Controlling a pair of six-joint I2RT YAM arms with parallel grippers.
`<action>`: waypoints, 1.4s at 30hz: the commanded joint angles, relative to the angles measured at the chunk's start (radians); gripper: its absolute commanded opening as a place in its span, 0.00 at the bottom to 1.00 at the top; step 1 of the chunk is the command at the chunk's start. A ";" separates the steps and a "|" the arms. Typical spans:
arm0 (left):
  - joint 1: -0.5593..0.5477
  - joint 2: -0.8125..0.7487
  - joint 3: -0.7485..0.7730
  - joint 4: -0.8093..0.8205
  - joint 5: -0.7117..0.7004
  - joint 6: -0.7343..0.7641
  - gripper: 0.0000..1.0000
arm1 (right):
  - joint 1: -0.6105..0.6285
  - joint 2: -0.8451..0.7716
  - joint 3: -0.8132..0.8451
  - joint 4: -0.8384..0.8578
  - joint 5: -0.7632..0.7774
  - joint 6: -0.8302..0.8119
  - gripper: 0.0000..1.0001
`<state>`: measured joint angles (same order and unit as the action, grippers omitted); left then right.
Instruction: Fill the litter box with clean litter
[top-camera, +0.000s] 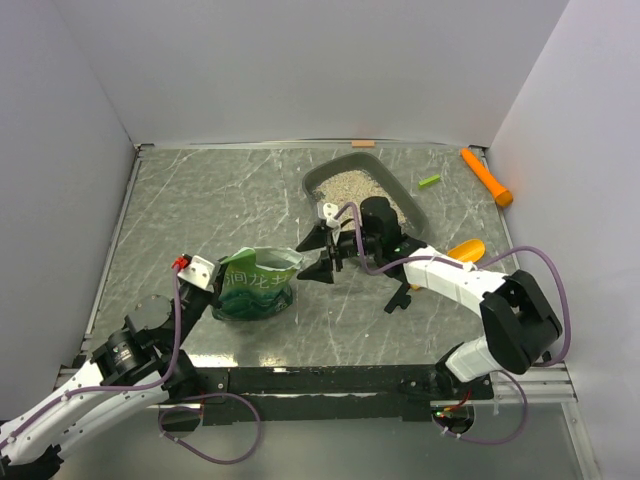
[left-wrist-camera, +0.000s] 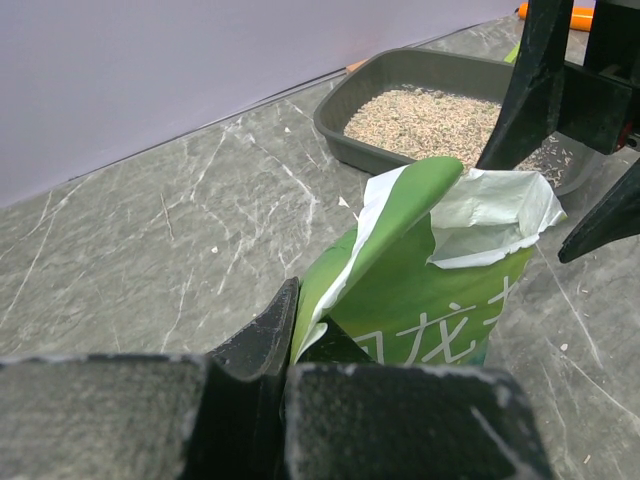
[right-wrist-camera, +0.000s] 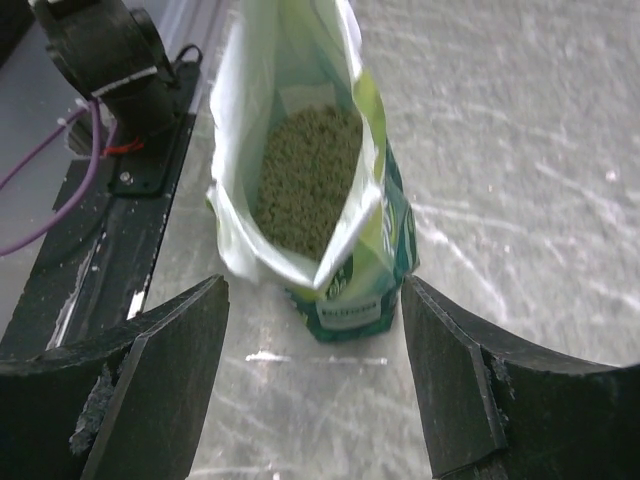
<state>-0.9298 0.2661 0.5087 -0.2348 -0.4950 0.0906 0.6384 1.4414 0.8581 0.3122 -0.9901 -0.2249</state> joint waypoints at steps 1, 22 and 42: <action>0.006 -0.002 0.030 0.178 -0.014 0.014 0.01 | 0.015 0.011 0.058 0.166 -0.078 0.021 0.76; 0.014 -0.007 0.036 0.192 0.009 0.052 0.01 | 0.024 0.036 0.154 0.055 -0.036 0.001 0.00; 0.077 0.378 0.297 0.190 0.424 0.266 0.01 | -0.080 -0.282 0.228 -0.340 0.077 -0.146 0.00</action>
<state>-0.8921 0.6399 0.7395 -0.2424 -0.1734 0.3286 0.5621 1.2652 1.0119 -0.0196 -0.8818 -0.3134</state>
